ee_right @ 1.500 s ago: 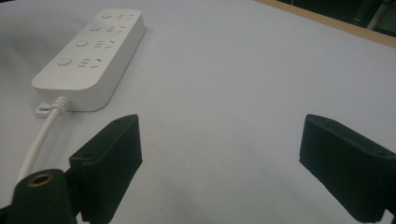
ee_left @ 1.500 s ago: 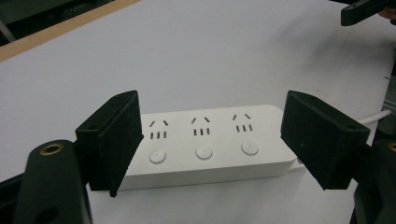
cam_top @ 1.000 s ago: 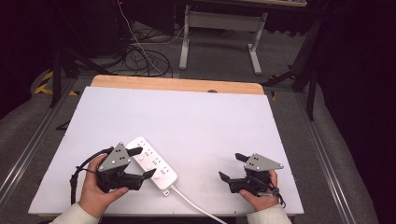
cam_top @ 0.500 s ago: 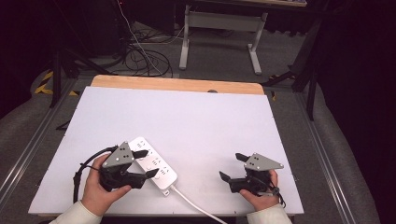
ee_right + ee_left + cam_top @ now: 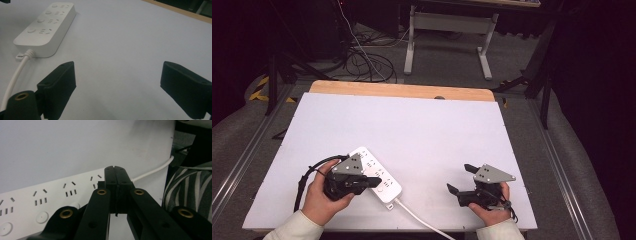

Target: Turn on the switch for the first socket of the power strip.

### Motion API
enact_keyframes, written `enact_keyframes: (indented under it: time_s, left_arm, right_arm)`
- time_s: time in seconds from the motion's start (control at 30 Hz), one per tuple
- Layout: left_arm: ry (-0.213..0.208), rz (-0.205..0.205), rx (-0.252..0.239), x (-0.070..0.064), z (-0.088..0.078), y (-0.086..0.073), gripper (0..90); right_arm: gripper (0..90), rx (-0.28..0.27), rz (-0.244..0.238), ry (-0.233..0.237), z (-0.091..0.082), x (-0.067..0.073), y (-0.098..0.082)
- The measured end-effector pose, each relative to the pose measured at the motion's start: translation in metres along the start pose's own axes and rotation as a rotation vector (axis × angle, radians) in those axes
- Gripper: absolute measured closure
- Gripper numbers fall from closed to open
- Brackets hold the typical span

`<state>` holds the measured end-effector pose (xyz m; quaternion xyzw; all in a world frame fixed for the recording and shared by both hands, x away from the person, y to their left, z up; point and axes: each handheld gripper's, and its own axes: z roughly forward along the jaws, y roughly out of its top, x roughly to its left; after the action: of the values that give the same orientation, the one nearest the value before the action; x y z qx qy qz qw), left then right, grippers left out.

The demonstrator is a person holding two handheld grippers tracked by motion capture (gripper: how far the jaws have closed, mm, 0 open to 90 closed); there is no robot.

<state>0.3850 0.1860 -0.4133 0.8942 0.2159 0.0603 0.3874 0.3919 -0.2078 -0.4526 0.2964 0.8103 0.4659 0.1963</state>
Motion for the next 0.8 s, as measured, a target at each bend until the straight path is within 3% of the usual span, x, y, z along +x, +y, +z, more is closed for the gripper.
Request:
enact_keyframes:
  time_s: [0.27, 0.5, 0.67, 0.8]
  left_arm:
    - [0.003, 0.006, 0.078, 0.004, 0.006, 0.004, 90.0]
    - [-0.014, -0.047, 0.14, 0.008, 0.016, 0.006, 90.0]
    - [-0.016, -0.059, 0.159, 0.01, 0.02, 0.007, 90.0]
    - [-0.009, -0.058, 0.202, 0.012, 0.025, 0.009, 90.0]
  right_arm:
    - [13.2, -0.001, 0.0, 0.0, 0.0, 0.0, 0.0]
    - [13.2, 0.004, -0.004, 0.0, 0.0, 0.0, 0.0]
    - [13.2, 0.004, -0.004, 0.003, 0.001, 0.0, 0.0]
    - [13.2, 0.008, -0.008, 0.002, 0.001, 0.001, 0.0]
